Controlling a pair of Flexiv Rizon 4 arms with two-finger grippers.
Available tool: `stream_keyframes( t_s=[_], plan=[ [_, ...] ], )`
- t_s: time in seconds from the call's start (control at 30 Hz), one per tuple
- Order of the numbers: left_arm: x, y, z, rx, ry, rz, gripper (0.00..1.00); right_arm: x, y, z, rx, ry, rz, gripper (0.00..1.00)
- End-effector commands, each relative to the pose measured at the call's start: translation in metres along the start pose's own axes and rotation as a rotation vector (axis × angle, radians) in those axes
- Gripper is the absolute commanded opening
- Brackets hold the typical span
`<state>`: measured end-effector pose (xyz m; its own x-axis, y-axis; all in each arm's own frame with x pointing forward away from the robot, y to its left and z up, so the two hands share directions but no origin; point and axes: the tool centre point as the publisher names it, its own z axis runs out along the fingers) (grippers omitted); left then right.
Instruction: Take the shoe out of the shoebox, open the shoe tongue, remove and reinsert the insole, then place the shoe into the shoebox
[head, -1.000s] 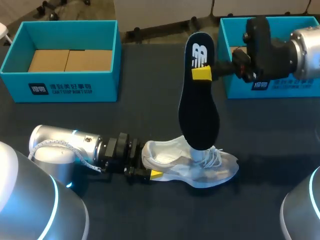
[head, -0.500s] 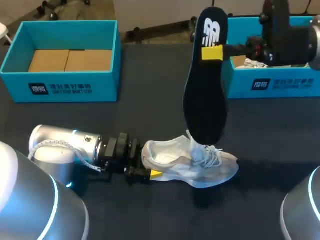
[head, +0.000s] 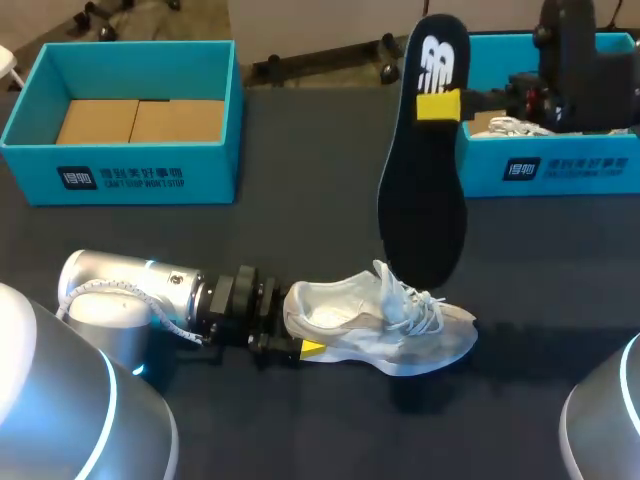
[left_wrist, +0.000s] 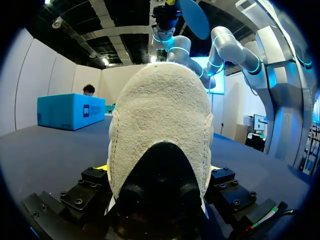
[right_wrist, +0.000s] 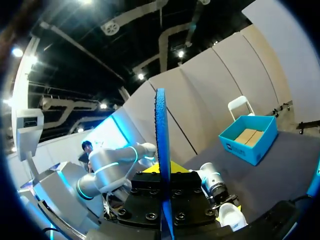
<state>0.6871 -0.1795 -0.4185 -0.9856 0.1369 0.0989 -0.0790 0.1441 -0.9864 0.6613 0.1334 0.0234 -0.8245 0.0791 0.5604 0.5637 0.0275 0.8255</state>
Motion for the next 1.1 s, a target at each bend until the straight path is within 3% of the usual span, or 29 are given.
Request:
stream_keyframes(
  t_s=[0.03,0.4,1.1],
  plan=[
    [-0.002,0.003,0.001,0.001,0.000,0.000,0.00,0.019,-0.008,-0.010,-0.046,-0.044,0.027,0.00],
    [-0.002,0.003,0.001,0.001,0.000,0.000,0.00,0.045,-0.004,-0.017,-0.045,-0.115,0.061,0.00],
    [-0.002,0.004,0.000,-0.005,0.001,0.005,0.00,0.045,-0.004,-0.018,-0.041,-0.118,0.063,0.00]
  ],
)
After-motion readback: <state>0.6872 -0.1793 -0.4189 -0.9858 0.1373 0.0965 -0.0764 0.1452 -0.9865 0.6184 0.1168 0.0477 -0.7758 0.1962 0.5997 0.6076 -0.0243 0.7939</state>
